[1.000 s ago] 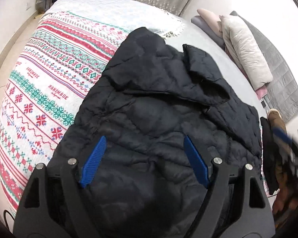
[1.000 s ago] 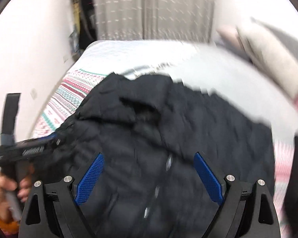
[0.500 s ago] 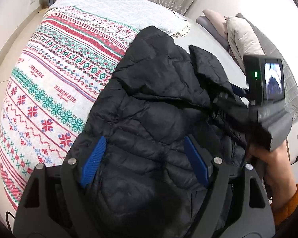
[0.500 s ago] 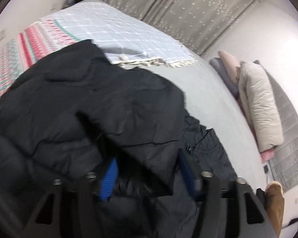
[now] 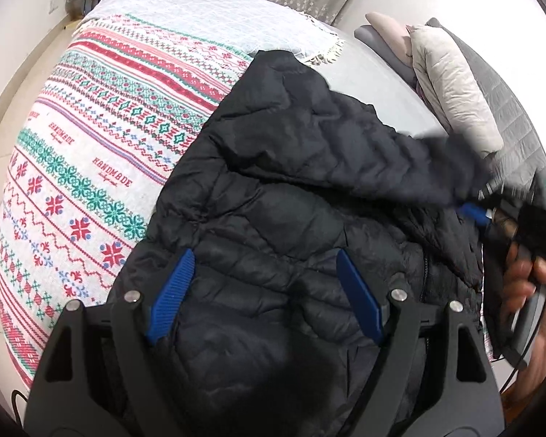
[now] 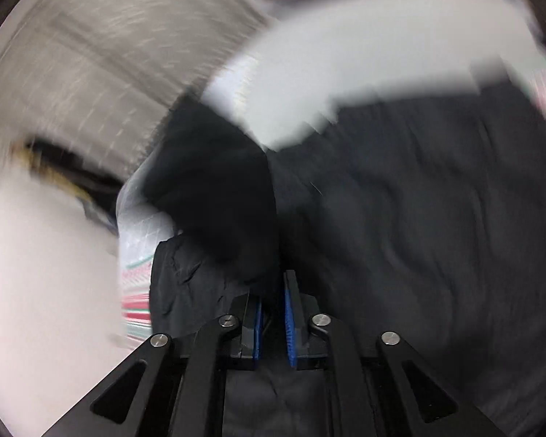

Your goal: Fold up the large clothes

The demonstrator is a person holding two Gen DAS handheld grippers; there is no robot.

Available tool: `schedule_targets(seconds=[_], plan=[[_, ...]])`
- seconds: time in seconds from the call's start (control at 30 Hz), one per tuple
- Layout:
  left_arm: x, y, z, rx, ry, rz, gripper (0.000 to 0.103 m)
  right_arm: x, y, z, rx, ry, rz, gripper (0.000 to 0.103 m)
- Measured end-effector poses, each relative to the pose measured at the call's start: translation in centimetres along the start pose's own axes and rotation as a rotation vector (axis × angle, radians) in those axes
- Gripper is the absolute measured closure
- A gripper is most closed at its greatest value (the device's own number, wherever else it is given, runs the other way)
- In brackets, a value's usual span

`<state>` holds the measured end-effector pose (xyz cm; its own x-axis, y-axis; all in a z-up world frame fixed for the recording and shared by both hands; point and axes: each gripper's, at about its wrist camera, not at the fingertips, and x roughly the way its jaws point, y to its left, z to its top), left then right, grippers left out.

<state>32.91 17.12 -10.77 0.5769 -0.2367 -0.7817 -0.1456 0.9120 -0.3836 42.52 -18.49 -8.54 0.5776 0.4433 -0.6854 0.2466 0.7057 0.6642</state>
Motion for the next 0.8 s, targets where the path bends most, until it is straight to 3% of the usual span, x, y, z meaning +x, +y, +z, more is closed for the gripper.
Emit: schedule_targets(seconds=[0.07, 0.13, 0.17, 0.4, 0.47, 0.5, 0.6, 0.8], plan=[[0.0, 0.1, 0.0, -0.005, 0.002, 0.001, 0.022, -0.1, -2.1, -0.3, 0.048, 0.019, 0.003, 0.073], [0.0, 0.0, -0.1, -0.001, 0.002, 0.003, 0.022, -1.2, -3.7, -0.3, 0.071, -0.035, 0.023, 0.045], [0.0, 0.0, -0.1, -0.001, 0.002, 0.005, 0.022, -1.7, -4.3, -0.2, 0.082, -0.067, 0.037, 0.041], [0.1, -0.1, -0.1, 0.003, 0.003, 0.016, 0.022, -1.0, -5.9, 1.4, 0.141, -0.142, 0.040, 0.037], [0.3, -0.1, -0.1, 0.006, 0.003, 0.019, 0.022, 0.2, -5.4, 1.9, 0.129, -0.149, 0.022, 0.039], [0.3, -0.1, -0.1, 0.008, 0.003, 0.020, 0.022, 0.7, -5.1, 2.1, 0.123, -0.158, -0.001, 0.045], [0.5, -0.1, -0.1, 0.006, 0.005, 0.022, 0.022, 1.3, -4.1, 2.1, 0.088, -0.164, -0.036, 0.090], [0.7, -0.2, 0.1, 0.001, 0.006, 0.024, 0.022, -2.5, -1.5, -1.4, -0.049, -0.236, -0.167, 0.095]])
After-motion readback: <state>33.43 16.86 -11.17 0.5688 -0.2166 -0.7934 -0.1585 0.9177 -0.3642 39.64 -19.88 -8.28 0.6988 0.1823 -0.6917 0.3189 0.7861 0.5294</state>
